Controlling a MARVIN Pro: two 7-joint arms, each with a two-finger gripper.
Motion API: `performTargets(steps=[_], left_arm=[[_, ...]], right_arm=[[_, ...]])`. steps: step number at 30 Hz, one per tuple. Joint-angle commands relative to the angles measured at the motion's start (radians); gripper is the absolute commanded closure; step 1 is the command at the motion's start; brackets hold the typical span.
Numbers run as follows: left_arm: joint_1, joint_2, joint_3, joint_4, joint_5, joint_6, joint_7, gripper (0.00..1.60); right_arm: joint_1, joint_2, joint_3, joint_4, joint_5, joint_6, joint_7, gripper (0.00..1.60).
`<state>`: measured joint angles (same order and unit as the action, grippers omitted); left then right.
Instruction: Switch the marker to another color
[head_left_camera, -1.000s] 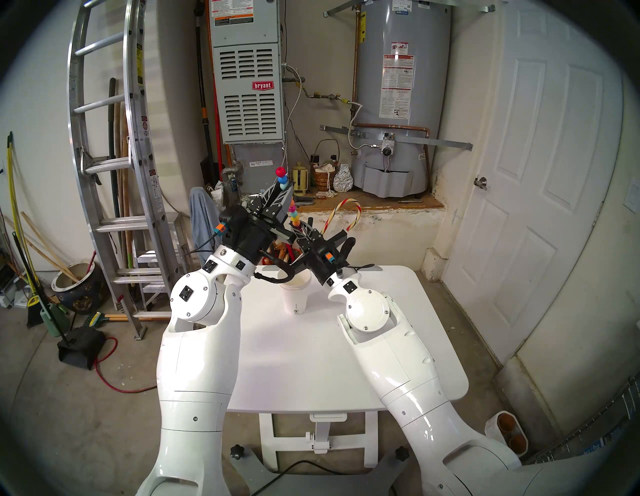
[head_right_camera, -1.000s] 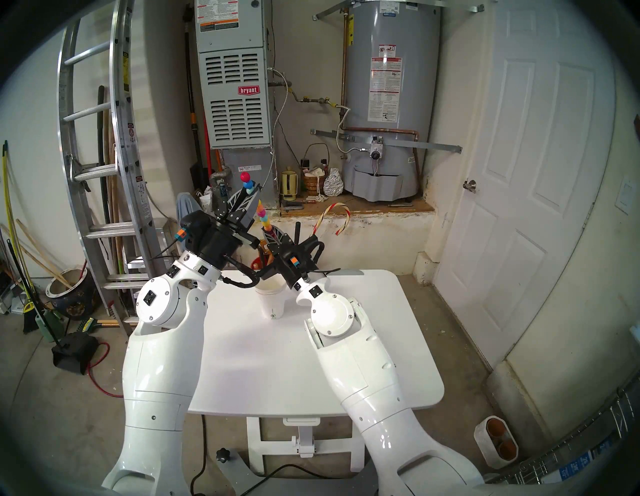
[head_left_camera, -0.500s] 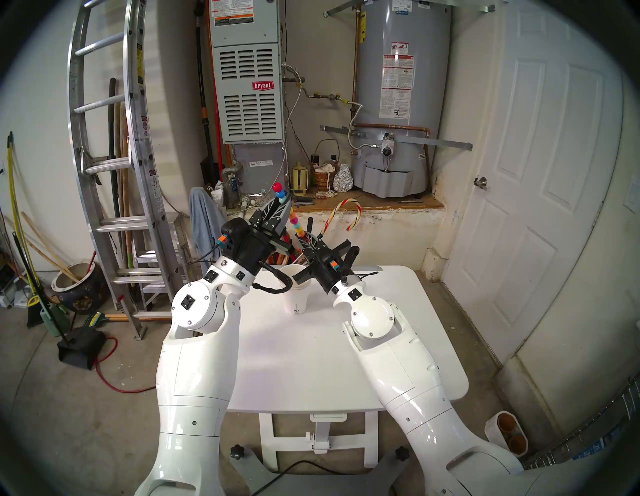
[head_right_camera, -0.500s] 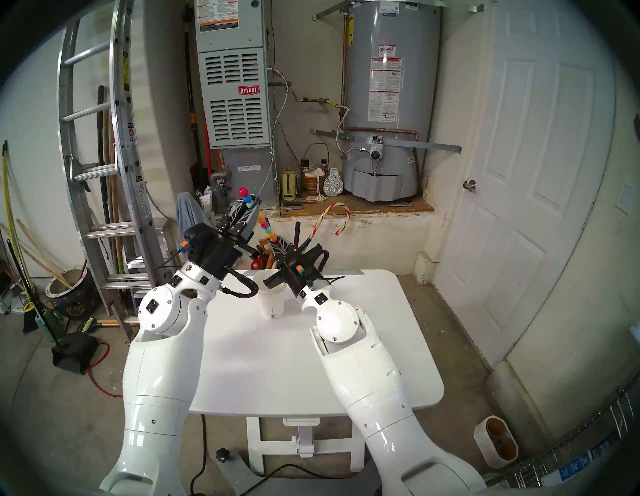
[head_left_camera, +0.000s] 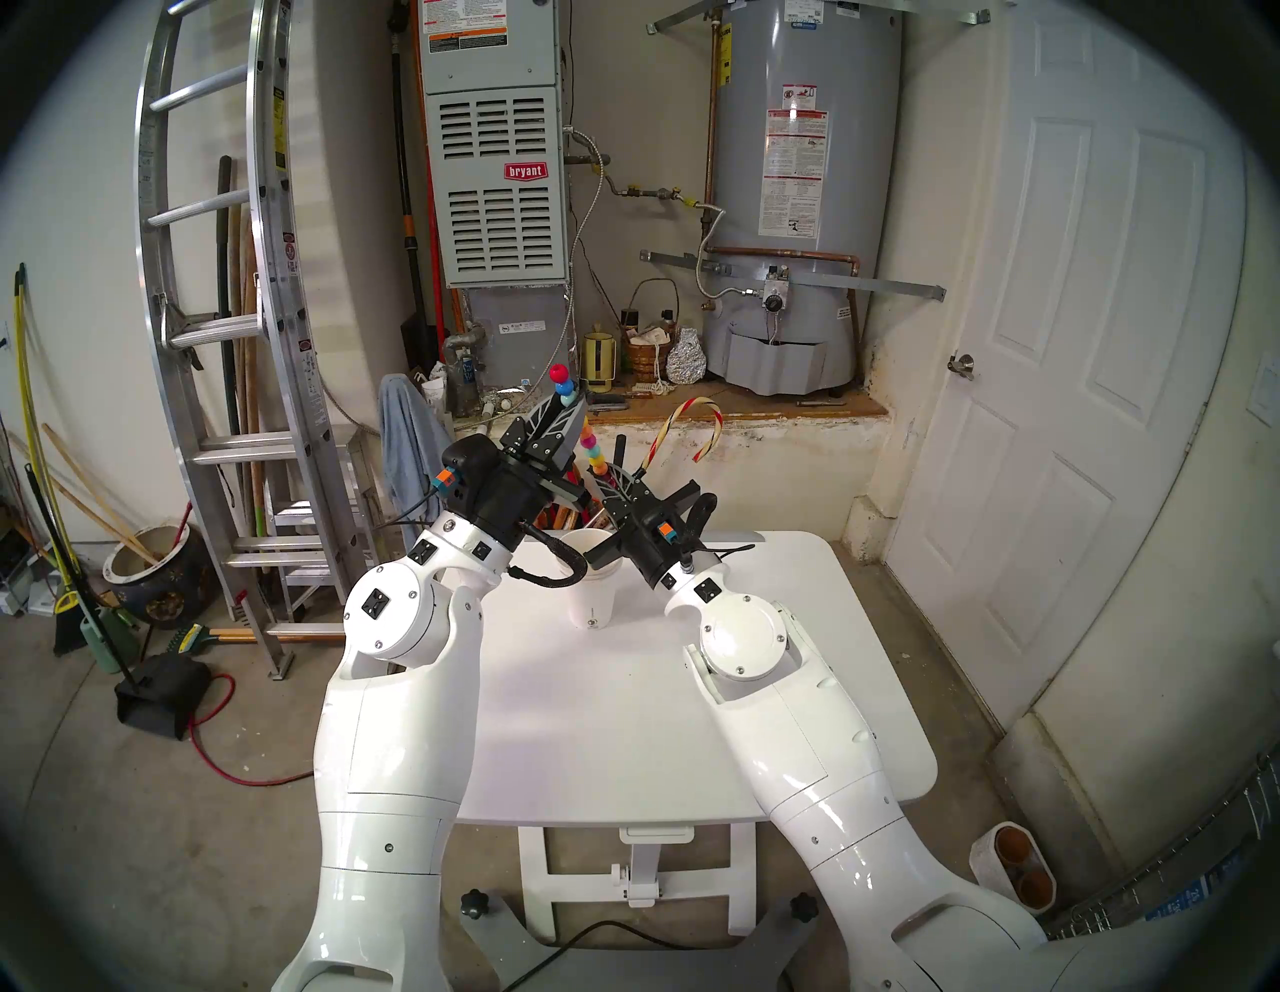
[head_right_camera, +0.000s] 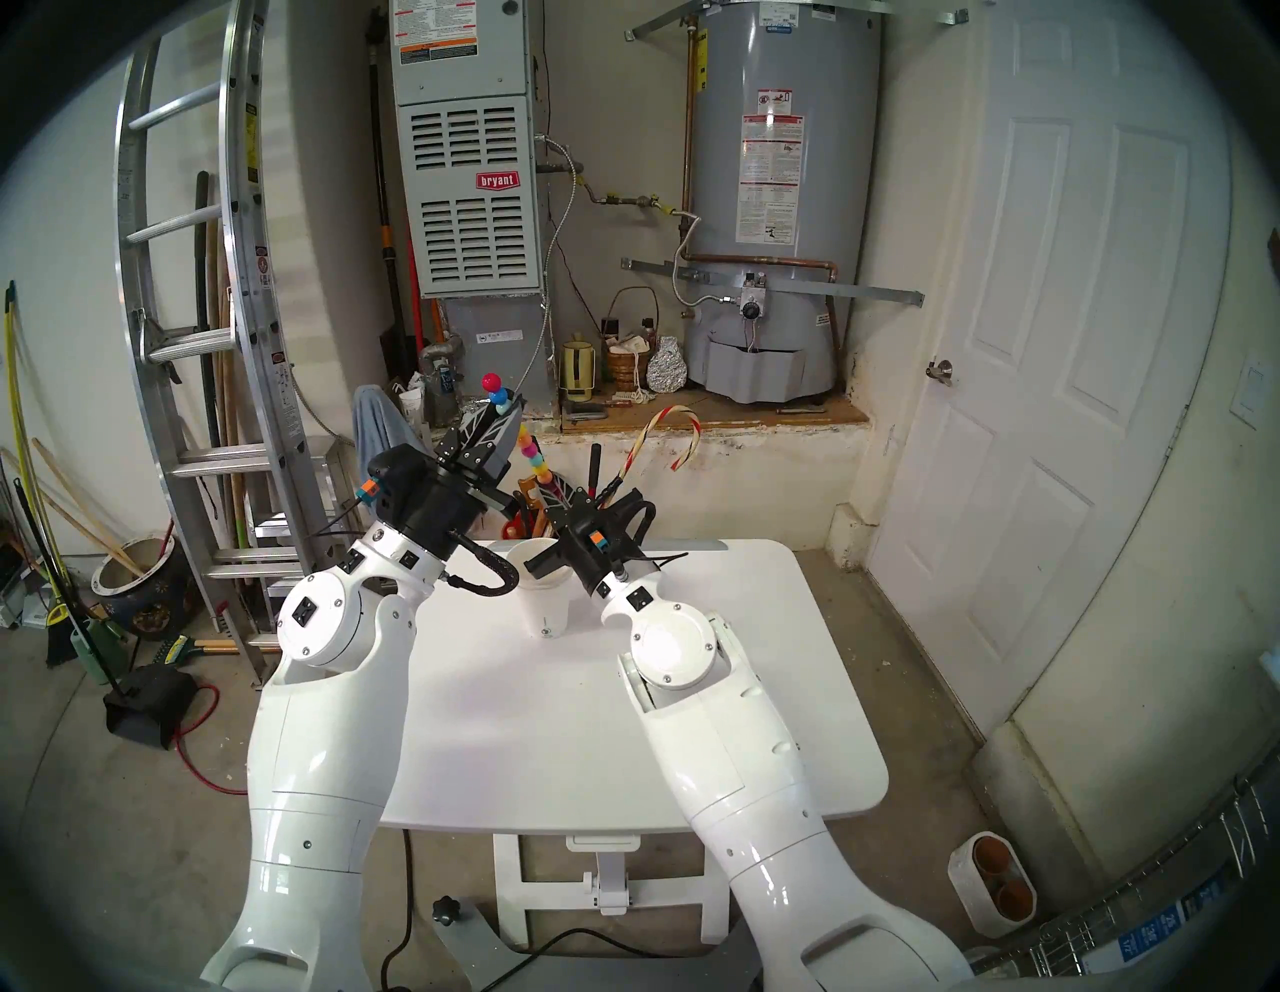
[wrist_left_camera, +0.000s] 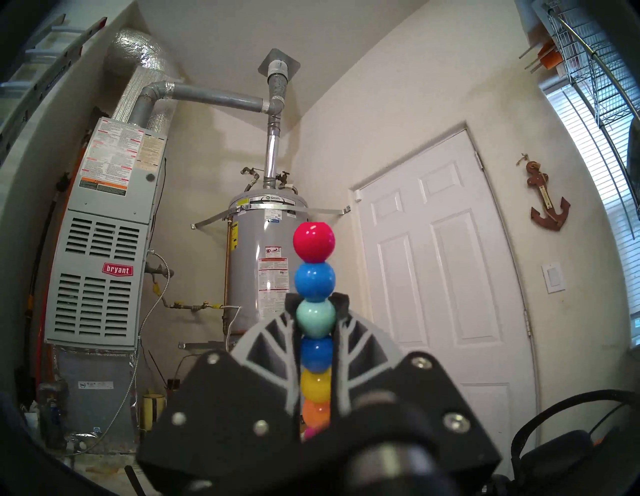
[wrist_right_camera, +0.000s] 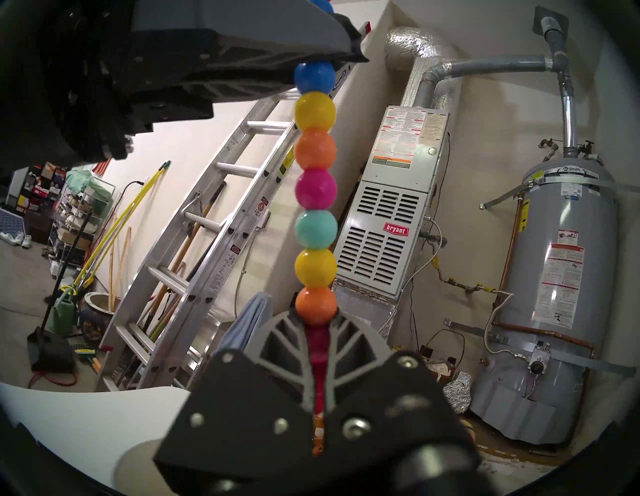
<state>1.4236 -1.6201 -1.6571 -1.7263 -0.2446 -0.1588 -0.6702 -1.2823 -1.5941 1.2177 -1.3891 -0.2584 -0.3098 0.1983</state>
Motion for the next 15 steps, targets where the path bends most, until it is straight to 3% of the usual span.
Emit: performTargets(steps=[1,2,3,15], left_arm=[[-0.019,-0.003,-0.005,0.005,-0.002,0.012,0.011,1.60],[-0.020,-0.003,-0.002,0.006,0.001,0.013,0.013,1.60],[-0.022,-0.004,0.002,0.009,0.004,0.014,0.014,1.60],[-0.054,-0.021,-0.008,-0.002,-0.028,0.030,0.035,1.60]], right_arm=[[0.043,-0.030,-0.005,-0.043,0.013,-0.023,-0.003,0.82],[0.044,-0.033,-0.006,-0.044,0.014,-0.023,-0.003,0.64],[0.045,-0.036,-0.009,-0.044,0.014,-0.023,-0.004,0.02],[0.027,-0.026,0.002,-0.053,0.017,-0.014,-0.023,0.00]])
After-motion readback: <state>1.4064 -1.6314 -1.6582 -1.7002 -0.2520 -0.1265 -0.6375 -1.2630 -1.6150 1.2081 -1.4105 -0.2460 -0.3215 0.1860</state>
